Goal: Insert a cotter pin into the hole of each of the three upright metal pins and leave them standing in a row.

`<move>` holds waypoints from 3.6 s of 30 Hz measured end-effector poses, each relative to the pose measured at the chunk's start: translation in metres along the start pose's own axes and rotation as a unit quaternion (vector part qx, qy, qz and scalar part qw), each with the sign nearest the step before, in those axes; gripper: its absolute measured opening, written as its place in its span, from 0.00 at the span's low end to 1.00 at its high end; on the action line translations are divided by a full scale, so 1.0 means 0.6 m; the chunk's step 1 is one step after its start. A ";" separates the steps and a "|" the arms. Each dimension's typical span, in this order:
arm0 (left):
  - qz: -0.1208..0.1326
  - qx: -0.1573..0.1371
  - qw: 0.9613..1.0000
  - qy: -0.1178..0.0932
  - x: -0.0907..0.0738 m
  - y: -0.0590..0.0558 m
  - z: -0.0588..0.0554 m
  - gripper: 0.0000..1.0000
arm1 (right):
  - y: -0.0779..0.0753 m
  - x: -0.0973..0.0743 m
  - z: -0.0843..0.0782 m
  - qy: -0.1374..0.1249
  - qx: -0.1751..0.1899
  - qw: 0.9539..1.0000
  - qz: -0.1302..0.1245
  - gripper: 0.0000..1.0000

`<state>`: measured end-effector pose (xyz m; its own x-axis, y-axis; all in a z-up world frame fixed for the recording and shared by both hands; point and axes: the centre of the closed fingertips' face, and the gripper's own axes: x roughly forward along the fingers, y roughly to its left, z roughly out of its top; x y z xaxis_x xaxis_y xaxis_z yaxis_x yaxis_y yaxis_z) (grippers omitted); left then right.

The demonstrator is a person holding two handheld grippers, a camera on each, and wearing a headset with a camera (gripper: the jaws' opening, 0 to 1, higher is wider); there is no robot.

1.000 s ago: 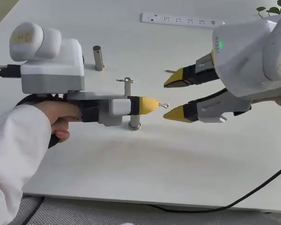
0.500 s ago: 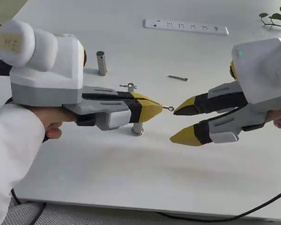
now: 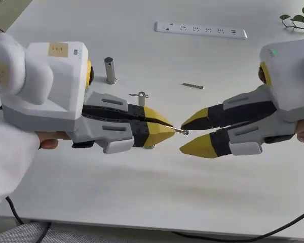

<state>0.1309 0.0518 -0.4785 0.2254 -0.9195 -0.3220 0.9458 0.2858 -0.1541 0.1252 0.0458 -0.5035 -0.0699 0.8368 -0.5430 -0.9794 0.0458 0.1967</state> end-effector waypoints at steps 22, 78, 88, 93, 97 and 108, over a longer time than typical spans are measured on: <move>-0.013 0.010 0.999 0.037 0.007 -0.012 -0.029 0.01 | 0.011 0.015 -0.011 -0.011 0.003 1.000 0.024 0.00; 0.122 -0.049 0.988 0.081 0.028 0.116 -0.129 0.35 | -0.077 0.020 -0.049 -0.008 0.004 1.000 -0.020 0.00; 0.117 -0.062 0.986 0.097 0.038 0.121 -0.149 0.26 | -0.093 0.028 -0.052 -0.010 0.004 1.000 -0.016 0.00; 0.118 -0.058 0.986 0.106 0.042 0.122 -0.156 0.18 | -0.094 0.031 -0.054 -0.013 0.006 1.000 -0.014 0.00; 0.118 -0.058 0.985 0.109 0.043 0.125 -0.160 0.13 | -0.092 0.034 -0.059 -0.009 0.005 1.000 -0.011 0.00; 0.110 -0.050 0.987 0.109 0.044 0.121 -0.163 0.13 | -0.089 0.041 -0.058 -0.009 0.004 1.000 -0.002 0.00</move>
<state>0.1827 0.0749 -0.5894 0.3557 -0.7559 -0.5497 0.8495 0.5067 -0.1471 0.1693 0.0450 -0.5558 -0.0627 0.8468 -0.5282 -0.9782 0.0528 0.2008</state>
